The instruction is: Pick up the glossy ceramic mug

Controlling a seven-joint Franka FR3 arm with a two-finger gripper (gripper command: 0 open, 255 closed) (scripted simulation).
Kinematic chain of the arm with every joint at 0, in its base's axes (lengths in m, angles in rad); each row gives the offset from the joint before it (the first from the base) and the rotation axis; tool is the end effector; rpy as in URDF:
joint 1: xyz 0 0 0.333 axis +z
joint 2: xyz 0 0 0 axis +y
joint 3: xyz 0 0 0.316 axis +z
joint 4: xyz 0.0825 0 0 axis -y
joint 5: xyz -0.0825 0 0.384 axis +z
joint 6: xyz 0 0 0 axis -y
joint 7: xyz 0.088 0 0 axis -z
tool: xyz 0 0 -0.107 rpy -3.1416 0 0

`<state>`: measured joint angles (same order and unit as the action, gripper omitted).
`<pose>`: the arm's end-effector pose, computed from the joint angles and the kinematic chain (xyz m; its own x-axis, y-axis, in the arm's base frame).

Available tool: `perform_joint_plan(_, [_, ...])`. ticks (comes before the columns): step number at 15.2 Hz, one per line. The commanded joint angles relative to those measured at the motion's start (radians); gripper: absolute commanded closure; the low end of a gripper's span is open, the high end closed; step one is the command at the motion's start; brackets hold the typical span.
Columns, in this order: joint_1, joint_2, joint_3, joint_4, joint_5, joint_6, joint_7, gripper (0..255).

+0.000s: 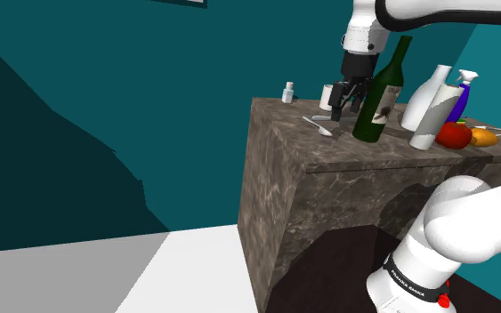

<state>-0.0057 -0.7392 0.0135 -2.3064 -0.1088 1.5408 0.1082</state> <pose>0.3170 -0.0081 0.5974 0.9942 -0.1065 -0.0134 -0.1041 -0.9873 0.1198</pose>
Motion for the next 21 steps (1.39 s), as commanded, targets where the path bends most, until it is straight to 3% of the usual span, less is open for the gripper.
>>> perform_joint_plan(1, [0.0,0.0,0.0,0.0,0.0,0.0,0.0,0])
perform_joint_plan(12, [-0.055,0.281,-0.205,0.213,-0.076,0.097,-0.233,0])
perform_joint_plan(21, [-0.09,0.581,-0.352,0.5,-0.027,0.126,-0.44,0])
